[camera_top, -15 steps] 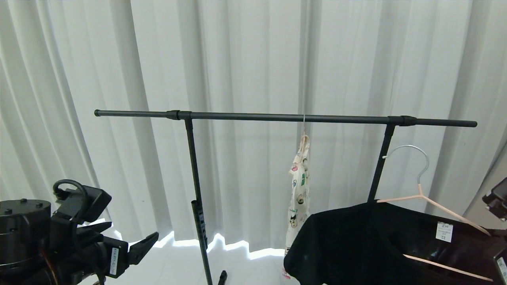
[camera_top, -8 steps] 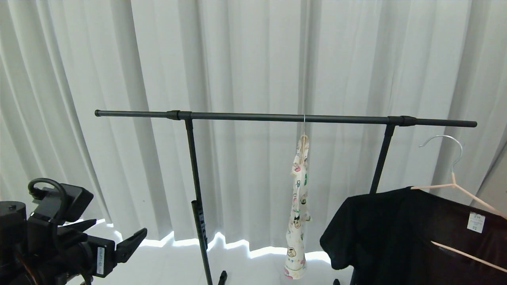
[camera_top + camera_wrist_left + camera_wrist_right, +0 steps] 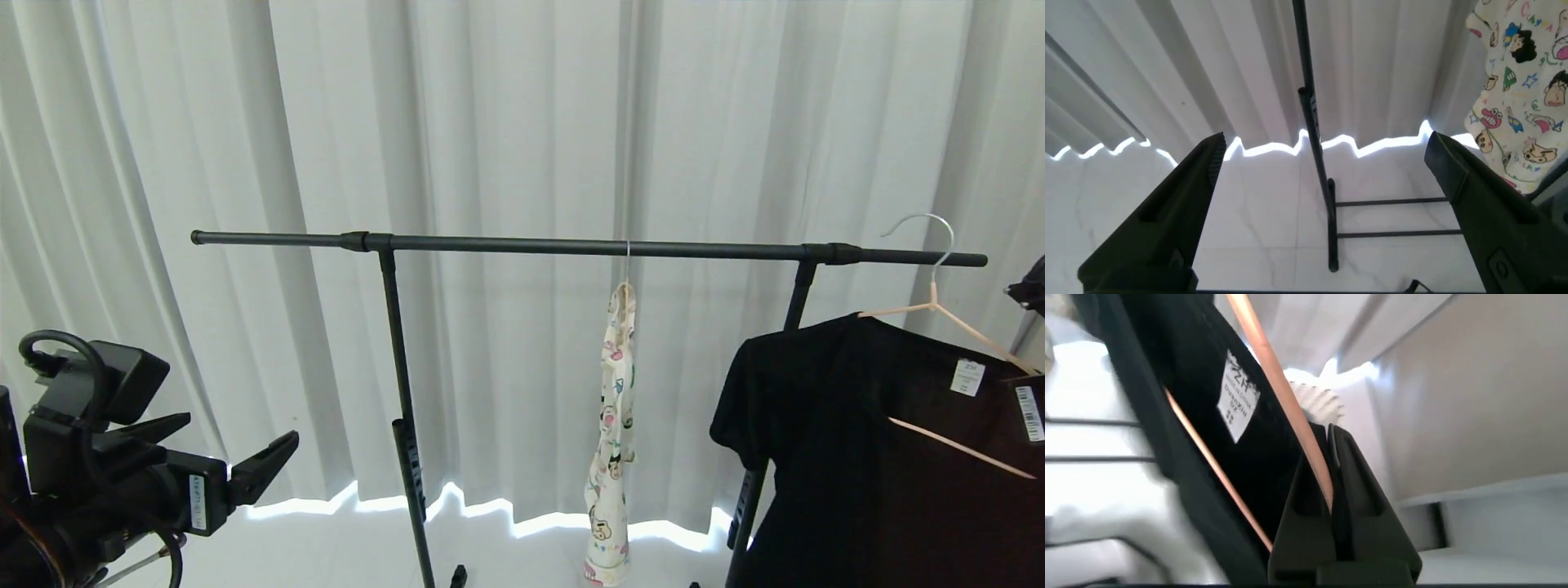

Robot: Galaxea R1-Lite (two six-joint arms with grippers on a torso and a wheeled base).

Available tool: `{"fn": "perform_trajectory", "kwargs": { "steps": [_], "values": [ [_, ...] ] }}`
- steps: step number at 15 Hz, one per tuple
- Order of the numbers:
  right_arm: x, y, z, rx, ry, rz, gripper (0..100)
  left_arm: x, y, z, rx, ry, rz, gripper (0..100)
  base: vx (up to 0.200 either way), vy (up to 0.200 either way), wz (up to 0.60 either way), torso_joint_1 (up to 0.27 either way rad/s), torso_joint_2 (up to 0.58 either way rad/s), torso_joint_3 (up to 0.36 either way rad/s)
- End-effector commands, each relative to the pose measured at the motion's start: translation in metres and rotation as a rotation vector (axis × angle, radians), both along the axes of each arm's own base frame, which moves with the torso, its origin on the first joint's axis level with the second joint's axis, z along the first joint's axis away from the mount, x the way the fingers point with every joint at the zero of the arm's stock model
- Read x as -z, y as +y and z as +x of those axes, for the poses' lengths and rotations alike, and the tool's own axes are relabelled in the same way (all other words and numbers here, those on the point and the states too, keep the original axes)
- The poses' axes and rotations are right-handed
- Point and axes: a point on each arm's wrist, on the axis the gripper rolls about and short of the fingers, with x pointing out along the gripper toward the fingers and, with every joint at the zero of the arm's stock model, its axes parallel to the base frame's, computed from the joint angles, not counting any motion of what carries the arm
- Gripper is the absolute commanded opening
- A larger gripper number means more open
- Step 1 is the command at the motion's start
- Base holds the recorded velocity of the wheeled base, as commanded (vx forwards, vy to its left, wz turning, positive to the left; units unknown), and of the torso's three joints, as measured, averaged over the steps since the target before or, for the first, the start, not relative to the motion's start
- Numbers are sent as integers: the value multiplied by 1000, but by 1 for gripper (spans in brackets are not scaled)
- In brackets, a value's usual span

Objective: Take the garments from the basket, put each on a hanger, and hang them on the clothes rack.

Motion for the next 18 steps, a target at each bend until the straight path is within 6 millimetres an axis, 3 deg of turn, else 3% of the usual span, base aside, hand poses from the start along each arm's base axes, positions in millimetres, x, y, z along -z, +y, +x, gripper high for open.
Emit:
{"fn": "perform_trajectory", "kwargs": {
  "steps": [1,8,12,16,18],
  "values": [
    [8,11,12,-19,39,-1,0,0,0,1,3,2,8,100,200,0,0,2,7,2],
    [8,22,17,-35,31,27,0,-1,-1,1,12,-5,17,100,200,0,0,7,2,-1],
    [10,27,20,-46,31,37,0,-2,-2,1,23,-10,16,100,0,0,0,0,0,0],
    [15,33,46,-33,54,46,0,-3,-2,-3,26,-22,13,100,0,0,0,0,0,0],
    [22,38,69,-28,82,35,0,-5,-2,-5,30,-34,12,100,0,0,0,0,0,0]
  ]
}}
